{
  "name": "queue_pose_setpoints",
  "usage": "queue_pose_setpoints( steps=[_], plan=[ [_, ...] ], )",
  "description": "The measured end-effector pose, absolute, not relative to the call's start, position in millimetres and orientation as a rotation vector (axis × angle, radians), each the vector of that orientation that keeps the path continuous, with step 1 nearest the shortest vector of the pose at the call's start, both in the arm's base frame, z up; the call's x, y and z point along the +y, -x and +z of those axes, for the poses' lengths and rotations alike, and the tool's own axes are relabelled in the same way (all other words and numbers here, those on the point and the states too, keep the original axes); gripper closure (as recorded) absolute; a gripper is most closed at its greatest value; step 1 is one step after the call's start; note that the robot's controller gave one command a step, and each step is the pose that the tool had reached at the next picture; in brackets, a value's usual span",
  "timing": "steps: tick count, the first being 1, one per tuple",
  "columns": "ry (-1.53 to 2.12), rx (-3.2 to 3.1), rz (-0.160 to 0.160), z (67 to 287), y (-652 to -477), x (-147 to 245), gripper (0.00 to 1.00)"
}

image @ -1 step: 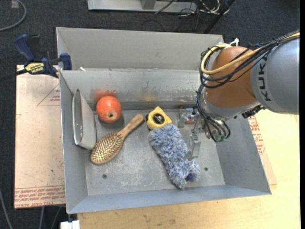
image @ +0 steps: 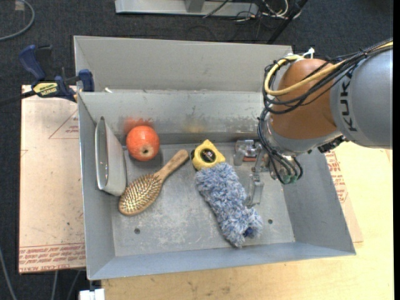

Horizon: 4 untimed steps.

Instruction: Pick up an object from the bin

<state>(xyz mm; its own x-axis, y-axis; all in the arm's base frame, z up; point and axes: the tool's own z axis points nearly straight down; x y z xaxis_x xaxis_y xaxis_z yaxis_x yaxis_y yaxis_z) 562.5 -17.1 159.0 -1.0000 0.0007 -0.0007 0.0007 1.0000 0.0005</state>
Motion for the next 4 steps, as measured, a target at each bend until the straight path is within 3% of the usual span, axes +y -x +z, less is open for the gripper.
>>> queue_pose_setpoints(
  steps=[2,3,4],
  plan=[
    [-0.034,3.141,0.001,102.9,-569.8,20.8,0.00],
    [0.549,3.084,0.001,74.2,-585.8,37.4,1.00],
    [0.549,3.084,0.001,74.2,-585.8,37.4,1.00]
  ],
)
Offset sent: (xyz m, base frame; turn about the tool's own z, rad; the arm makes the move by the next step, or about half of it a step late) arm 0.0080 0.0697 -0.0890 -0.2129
